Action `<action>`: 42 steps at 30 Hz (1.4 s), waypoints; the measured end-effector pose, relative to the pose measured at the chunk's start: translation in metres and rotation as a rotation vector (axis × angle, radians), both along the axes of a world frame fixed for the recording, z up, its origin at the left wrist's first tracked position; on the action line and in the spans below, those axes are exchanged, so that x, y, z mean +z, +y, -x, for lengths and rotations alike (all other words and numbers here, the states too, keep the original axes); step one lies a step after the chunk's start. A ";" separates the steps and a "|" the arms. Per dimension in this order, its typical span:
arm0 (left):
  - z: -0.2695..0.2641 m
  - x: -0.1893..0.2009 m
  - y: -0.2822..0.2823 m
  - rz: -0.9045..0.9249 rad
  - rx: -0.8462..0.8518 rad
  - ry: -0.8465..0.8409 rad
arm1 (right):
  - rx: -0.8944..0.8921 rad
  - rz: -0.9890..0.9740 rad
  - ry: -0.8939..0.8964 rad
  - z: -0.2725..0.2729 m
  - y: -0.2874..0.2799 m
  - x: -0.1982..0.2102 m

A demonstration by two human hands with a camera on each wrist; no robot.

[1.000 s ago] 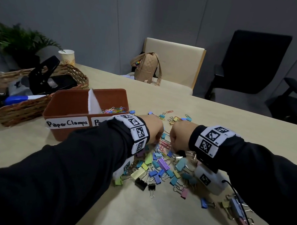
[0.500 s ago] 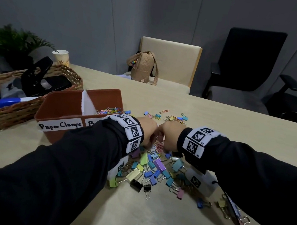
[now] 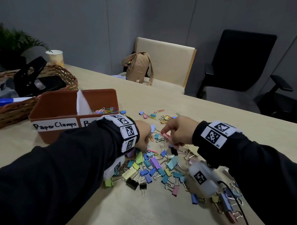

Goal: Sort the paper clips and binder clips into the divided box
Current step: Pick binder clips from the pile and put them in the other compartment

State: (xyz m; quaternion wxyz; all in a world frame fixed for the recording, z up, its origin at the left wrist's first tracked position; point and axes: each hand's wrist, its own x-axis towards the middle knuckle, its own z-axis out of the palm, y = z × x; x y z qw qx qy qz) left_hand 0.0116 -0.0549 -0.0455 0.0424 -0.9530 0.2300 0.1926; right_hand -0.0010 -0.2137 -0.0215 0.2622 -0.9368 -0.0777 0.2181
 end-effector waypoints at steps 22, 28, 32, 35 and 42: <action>0.006 0.014 0.003 0.211 0.085 -0.098 | -0.412 -0.609 0.309 0.005 -0.034 0.007; 0.006 0.018 0.002 0.413 0.244 -0.009 | -0.486 -0.722 0.336 0.002 -0.034 0.007; 0.009 0.018 -0.001 0.325 0.152 -0.053 | -0.522 -0.744 0.382 0.007 -0.032 0.008; 0.011 0.017 -0.002 0.209 0.060 -0.069 | -0.500 -0.628 0.353 0.008 -0.029 0.005; 0.011 0.015 -0.015 0.051 -0.053 -0.051 | -0.290 -0.293 0.110 0.007 -0.024 0.002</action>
